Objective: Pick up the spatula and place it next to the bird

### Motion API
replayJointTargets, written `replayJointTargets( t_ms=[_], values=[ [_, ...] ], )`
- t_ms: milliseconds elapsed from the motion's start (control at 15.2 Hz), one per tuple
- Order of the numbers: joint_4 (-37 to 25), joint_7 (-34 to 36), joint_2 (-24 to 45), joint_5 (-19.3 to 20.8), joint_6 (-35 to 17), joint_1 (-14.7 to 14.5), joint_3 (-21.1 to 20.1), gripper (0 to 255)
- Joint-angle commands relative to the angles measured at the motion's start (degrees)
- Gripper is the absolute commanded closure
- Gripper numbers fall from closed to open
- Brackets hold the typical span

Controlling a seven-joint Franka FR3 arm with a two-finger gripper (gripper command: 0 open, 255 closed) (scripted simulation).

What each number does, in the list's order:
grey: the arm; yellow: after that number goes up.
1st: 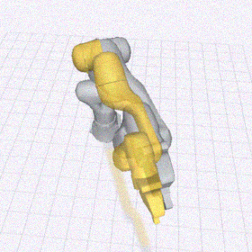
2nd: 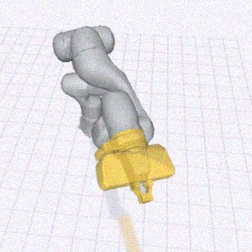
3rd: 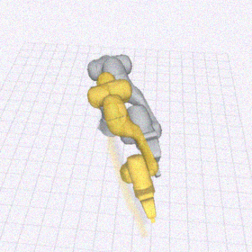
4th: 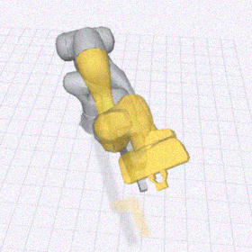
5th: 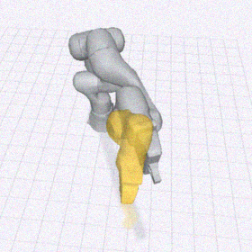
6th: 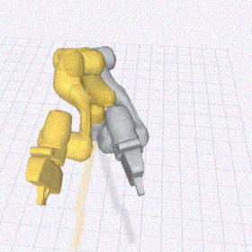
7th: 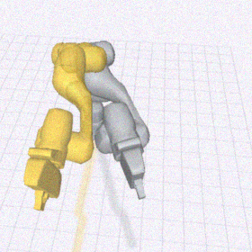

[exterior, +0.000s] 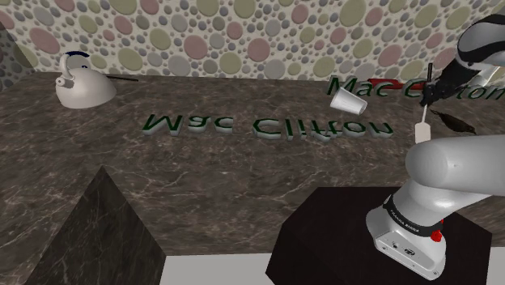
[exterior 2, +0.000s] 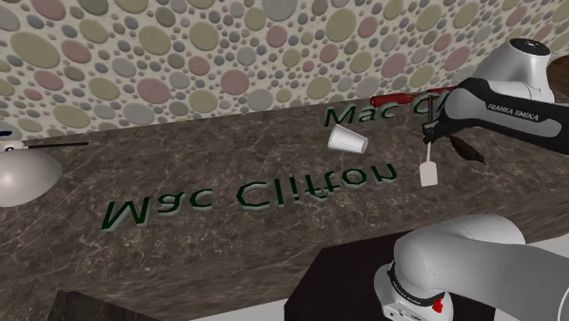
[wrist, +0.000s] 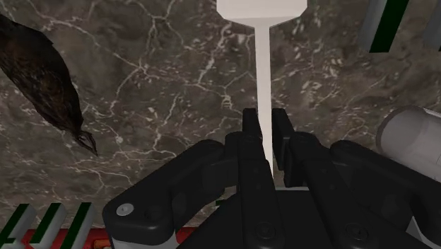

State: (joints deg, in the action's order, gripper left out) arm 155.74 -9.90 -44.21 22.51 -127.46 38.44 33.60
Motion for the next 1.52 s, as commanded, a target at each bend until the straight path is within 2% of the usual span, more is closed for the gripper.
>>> replayJointTargets(
  t_ms=[0, 924, 1386, 1452],
  values=[
    [1.1, -0.09, 0.74, 0.5, -1.87, 0.12, 0.73, 255],
    [7.29, -0.65, 9.09, 3.26, -16.31, -0.27, 6.16, 255],
    [7.28, -0.65, 9.09, 3.26, -16.3, -0.27, 6.15, 255],
    [7.28, -0.65, 9.09, 3.26, -16.3, -0.27, 6.15, 0]
  ],
)
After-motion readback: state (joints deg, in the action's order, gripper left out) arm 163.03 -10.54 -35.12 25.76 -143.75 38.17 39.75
